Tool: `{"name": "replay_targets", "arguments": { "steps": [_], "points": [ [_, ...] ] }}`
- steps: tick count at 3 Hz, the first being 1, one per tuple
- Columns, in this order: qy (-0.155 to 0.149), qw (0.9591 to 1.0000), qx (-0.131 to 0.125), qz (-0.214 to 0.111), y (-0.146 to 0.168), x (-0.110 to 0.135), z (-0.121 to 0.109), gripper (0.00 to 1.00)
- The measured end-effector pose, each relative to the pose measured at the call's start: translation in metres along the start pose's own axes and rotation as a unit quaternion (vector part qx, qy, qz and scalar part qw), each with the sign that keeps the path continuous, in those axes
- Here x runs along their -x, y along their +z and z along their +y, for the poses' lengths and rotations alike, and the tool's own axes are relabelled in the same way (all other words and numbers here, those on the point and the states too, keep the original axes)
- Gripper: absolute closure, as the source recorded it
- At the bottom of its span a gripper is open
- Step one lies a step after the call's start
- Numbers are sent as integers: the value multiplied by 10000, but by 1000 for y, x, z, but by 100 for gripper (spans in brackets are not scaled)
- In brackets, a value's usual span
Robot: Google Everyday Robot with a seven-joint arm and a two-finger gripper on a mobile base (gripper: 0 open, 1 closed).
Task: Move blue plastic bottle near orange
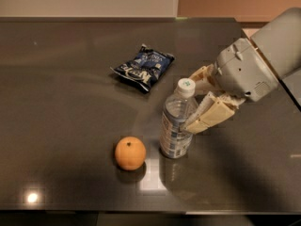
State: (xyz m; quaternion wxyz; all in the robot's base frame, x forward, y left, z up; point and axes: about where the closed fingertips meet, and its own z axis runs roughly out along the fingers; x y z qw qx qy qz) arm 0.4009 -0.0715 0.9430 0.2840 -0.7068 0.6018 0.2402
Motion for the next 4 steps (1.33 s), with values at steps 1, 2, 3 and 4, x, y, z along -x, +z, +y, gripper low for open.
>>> {"name": "replay_targets", "arguments": {
  "steps": [1,2,3,4],
  "points": [
    [-24,10000,17,-12,1,1,0,13],
    [-38,10000,36,-14,2,1,0,0],
    [39,10000,-14,-16,-2,-4,-6,0],
    [45,10000,-20,-17,-3,-4,-6,0]
  ]
}}
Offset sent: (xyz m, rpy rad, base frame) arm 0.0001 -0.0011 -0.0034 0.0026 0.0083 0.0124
